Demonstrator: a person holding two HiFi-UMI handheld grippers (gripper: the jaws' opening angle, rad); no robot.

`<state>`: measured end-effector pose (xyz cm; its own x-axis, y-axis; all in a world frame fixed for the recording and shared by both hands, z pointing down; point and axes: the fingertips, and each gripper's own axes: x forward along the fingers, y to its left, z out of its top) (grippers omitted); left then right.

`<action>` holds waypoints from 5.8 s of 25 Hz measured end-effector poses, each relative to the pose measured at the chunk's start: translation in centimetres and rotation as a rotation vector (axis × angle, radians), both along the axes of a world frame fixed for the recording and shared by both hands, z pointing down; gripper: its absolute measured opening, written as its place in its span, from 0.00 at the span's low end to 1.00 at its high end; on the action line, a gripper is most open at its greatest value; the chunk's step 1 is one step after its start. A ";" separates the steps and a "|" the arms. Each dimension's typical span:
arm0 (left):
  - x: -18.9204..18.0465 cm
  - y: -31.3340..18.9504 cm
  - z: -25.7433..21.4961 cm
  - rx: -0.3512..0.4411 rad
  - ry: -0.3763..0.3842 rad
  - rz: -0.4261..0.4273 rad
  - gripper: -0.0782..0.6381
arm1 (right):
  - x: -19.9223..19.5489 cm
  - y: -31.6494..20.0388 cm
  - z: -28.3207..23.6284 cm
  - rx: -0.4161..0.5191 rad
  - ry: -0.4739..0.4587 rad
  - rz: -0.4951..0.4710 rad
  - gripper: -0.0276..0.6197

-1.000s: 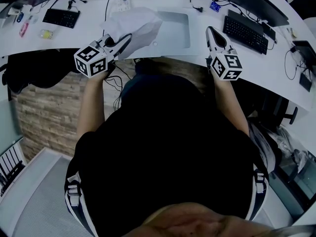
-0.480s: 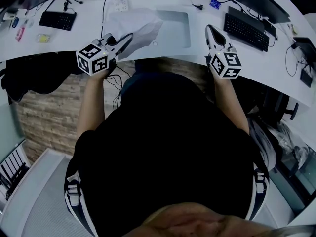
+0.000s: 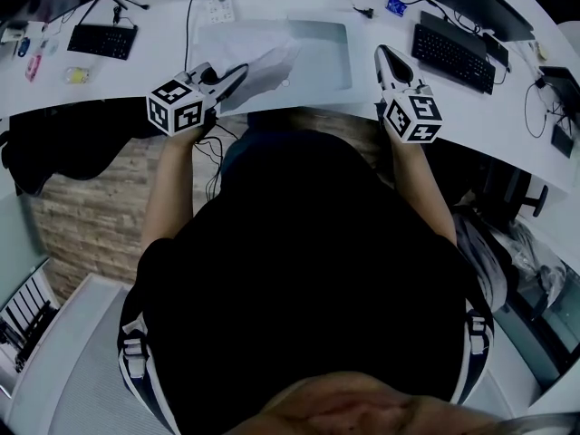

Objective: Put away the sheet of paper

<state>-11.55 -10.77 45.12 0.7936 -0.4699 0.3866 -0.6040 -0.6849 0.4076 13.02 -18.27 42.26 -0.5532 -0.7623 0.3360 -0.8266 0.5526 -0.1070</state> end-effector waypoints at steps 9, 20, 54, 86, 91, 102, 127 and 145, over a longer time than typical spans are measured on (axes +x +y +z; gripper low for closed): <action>0.0 -1.2 2.6 -0.067 0.001 0.027 0.14 | -0.4 -1.3 0.7 -0.022 0.012 0.006 0.07; 0.4 -2.7 6.1 -0.165 0.000 0.056 0.14 | -0.4 -2.3 2.2 -0.062 0.022 0.019 0.07; 1.2 -5.9 17.1 -0.406 0.019 0.116 0.14 | 0.2 -3.0 5.4 -0.147 0.063 0.078 0.07; -0.6 -6.3 27.5 -0.560 -0.050 0.020 0.14 | 0.7 -1.9 7.8 -0.210 0.081 0.109 0.07; -0.5 -6.8 28.4 -0.583 -0.032 0.003 0.14 | 0.9 -1.8 8.1 -0.220 0.080 0.118 0.07; 1.3 -7.7 29.1 -0.584 -0.039 0.022 0.14 | 1.3 -1.4 9.3 -0.248 0.082 0.137 0.07; 5.6 -9.2 30.2 -0.613 0.011 0.003 0.14 | 2.5 0.7 10.3 -0.283 0.095 0.182 0.07; 10.0 -10.5 30.5 -0.627 0.055 0.002 0.14 | 4.7 2.4 10.4 -0.296 0.099 0.239 0.07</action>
